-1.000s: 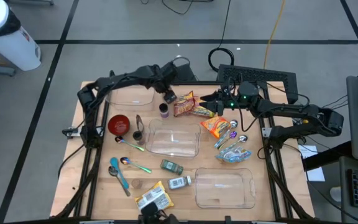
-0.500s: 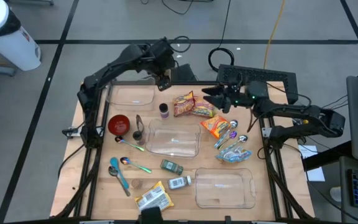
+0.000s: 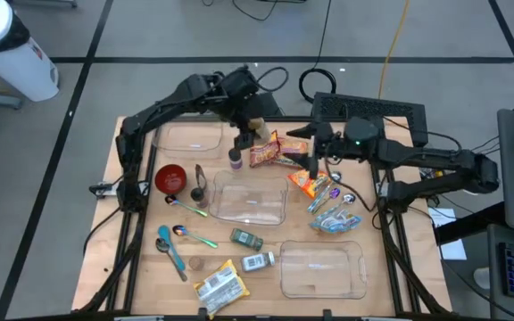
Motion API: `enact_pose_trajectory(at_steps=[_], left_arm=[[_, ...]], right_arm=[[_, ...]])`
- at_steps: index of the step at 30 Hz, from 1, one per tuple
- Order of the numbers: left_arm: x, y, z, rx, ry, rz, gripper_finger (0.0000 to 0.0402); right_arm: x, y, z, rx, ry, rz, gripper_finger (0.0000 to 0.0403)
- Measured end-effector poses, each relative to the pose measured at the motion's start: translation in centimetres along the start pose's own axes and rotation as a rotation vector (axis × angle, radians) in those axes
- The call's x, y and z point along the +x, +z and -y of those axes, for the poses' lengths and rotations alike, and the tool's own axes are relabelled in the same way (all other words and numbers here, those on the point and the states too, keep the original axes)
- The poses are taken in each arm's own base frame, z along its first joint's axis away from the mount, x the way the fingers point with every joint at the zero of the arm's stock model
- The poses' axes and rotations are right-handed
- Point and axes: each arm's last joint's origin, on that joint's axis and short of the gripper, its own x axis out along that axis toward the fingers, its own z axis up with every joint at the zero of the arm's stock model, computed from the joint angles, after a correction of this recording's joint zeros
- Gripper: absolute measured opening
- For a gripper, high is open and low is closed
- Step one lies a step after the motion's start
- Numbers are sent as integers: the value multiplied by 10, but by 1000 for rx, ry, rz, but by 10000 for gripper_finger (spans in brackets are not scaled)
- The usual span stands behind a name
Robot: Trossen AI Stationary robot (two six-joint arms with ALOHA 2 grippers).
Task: Pick & Place Food Item
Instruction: Put the gold seasoning bottle into the bottom transparent bin
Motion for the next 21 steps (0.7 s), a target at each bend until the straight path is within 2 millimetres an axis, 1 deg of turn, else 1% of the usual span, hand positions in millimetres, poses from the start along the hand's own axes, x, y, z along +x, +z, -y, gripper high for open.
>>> enact_pose_trajectory(at_steps=[3, 9, 12, 17, 21], left_arm=[[1, 7, 8, 10, -4, 44, 278], [2, 11, 17, -7, -16, 66, 278], [2, 12, 21, -6, -20, 65, 278], [2, 17, 27, -8, -30, 104, 278], [3, 19, 31, -17, -68, 123, 278]], right_arm=[[10, -1, 1, 19, -6, -2, 318], [27, -15, 5, 77, -20, -54, 318], [34, -22, 6, 82, -33, -81, 318], [43, -30, 11, 84, -141, -101, 318], [48, -34, 11, 79, -144, -101, 318]])
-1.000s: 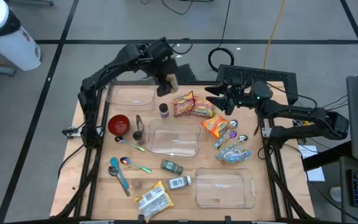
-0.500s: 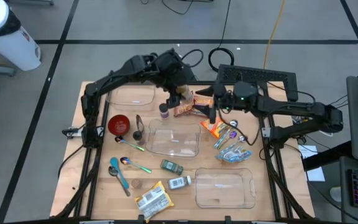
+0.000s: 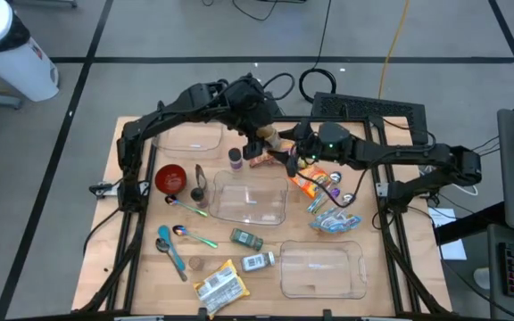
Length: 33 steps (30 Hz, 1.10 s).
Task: Pick & Place Food Item
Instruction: Put the gold seasoning bottle into the bottom transparent bin
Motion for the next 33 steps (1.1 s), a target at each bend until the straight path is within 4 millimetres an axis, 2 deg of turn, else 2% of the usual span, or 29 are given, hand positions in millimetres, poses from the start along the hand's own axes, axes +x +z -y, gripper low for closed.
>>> enact_pose_trajectory(at_steps=[6, 10, 14, 20, 22, 28, 30, 33], left_arm=[[0, 1, 2, 2, -14, 11, 278], [1, 3, 3, 4, -24, 23, 278], [0, 4, 3, 6, -41, 45, 278], [0, 5, 3, 4, -44, 56, 278], [0, 6, 3, -2, -41, 64, 295], [0, 6, -2, -45, 41, 61, 385], [-2, 6, -4, -62, 46, 63, 391], [-11, 4, -9, -85, 59, 68, 378]], right_arm=[[4, -1, -4, -16, 14, 21, 317], [3, 0, -8, -63, 24, 30, 302], [3, 0, -8, -50, 29, 32, 276], [3, 1, -9, -13, 35, 36, 276], [2, 2, -9, -2, 38, 40, 276], [2, 6, -8, 95, 33, 93, 276], [2, 9, -7, 100, 39, 122, 276], [-3, 13, -6, 106, 37, 137, 276]])
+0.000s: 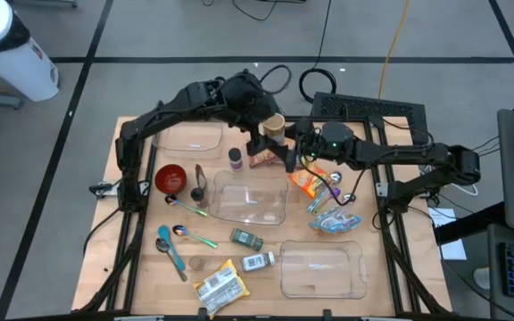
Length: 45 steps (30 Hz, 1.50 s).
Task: Pick & Place Food Item
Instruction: Put the gold seasoning bottle into the bottom transparent bin
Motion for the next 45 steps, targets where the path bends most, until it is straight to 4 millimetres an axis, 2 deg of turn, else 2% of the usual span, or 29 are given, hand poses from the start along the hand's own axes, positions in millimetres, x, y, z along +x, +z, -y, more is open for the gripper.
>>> enact_pose_trajectory(at_steps=[10, 13, 16, 20, 25, 33, 38, 45], left_arm=[[-55, -2, -31, -49, 24, 103, 332], [-66, -4, -41, -72, -12, 133, 324], [-68, -2, -49, -99, -72, 191, 318], [-53, 5, -50, -96, -165, 288, 312], [-22, 5, -44, -108, -261, 359, 318], [15, 2, -36, -126, -313, 483, 313], [25, 4, -29, -93, -309, 566, 306], [27, 4, -26, -88, -305, 567, 304]], right_arm=[[-22, 28, 7, 37, 33, 101, 276], [-31, 38, 9, 32, 28, 140, 276], [-36, 42, 11, 30, 19, 160, 276], [-36, 43, 14, 28, 19, 161, 275], [-36, 44, 16, 37, 46, 154, 275], [-37, 44, 15, 47, 96, 141, 275], [-37, 45, 14, 52, 98, 151, 275], [-37, 45, 14, 52, 113, 143, 273]])
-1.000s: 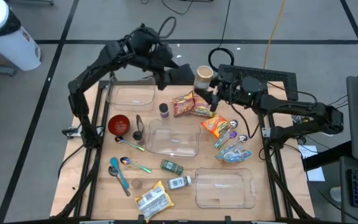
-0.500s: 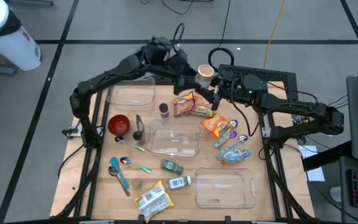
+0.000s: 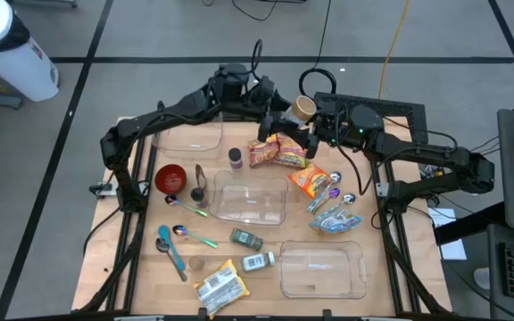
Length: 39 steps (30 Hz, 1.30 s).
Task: Pick & Place Food Item
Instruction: Put the gold seasoning bottle into the bottom transparent bin
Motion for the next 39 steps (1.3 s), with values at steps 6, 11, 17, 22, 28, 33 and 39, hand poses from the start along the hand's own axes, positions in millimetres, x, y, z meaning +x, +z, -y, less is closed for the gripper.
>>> enact_pose_trajectory(at_steps=[6, 11, 17, 22, 28, 33, 39], left_arm=[[1, -1, 2, 5, -4, -3, 279], [3, -2, 5, 5, -7, -12, 279], [3, -2, 5, 4, -9, -12, 279], [3, -2, 6, -1, -13, -15, 279], [4, -2, 7, -4, -27, -18, 279], [2, -1, 4, 0, -21, -13, 279], [-8, 5, 0, 4, -5, 7, 279]], right_arm=[[0, 0, 0, 3, 11, -6, 273], [0, -1, -1, 3, 14, -10, 273], [0, -1, -1, 3, 15, -11, 278], [0, -1, -1, 19, 19, -13, 286], [0, -1, -2, 14, 64, -25, 289], [0, -1, -2, 14, 63, -24, 291], [0, 0, -2, 13, 62, -15, 292]])
